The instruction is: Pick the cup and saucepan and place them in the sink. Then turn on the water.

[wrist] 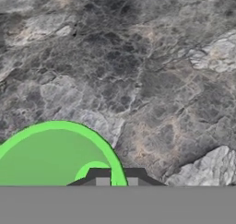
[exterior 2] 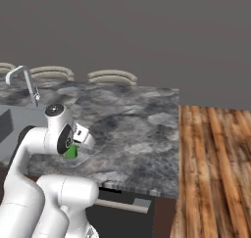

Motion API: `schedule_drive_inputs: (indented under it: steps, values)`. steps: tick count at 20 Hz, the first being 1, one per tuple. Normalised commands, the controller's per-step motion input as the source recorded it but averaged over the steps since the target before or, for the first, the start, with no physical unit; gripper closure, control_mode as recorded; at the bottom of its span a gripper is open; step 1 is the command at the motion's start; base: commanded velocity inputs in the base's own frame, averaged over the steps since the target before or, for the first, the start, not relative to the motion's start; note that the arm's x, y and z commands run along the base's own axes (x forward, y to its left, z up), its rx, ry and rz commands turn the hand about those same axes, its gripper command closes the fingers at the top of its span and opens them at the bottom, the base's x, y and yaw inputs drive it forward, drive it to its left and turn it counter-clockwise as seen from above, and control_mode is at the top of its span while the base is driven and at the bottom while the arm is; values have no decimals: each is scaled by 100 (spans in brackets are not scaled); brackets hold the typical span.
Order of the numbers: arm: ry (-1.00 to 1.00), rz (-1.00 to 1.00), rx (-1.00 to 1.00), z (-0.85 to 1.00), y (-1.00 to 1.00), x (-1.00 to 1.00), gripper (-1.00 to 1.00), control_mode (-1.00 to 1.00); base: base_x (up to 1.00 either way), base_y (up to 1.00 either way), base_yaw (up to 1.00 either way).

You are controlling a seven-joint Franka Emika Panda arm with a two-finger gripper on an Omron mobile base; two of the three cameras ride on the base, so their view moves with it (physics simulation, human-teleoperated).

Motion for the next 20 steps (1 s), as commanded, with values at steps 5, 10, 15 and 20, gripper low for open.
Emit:
schedule_drive_inputs:
  steps: [5,10,15,20]
  values:
    - [1,-8,0,25,-22,-12,100,-100,0,0,0]
    - [3,-1,0,14,-6,-2,100,-100,0,0,0]
    - [15,0,0,16,-3,0,100,-100,0,0,0]
    - [20,0,0,4,-1,0,100,-100,0,0,0]
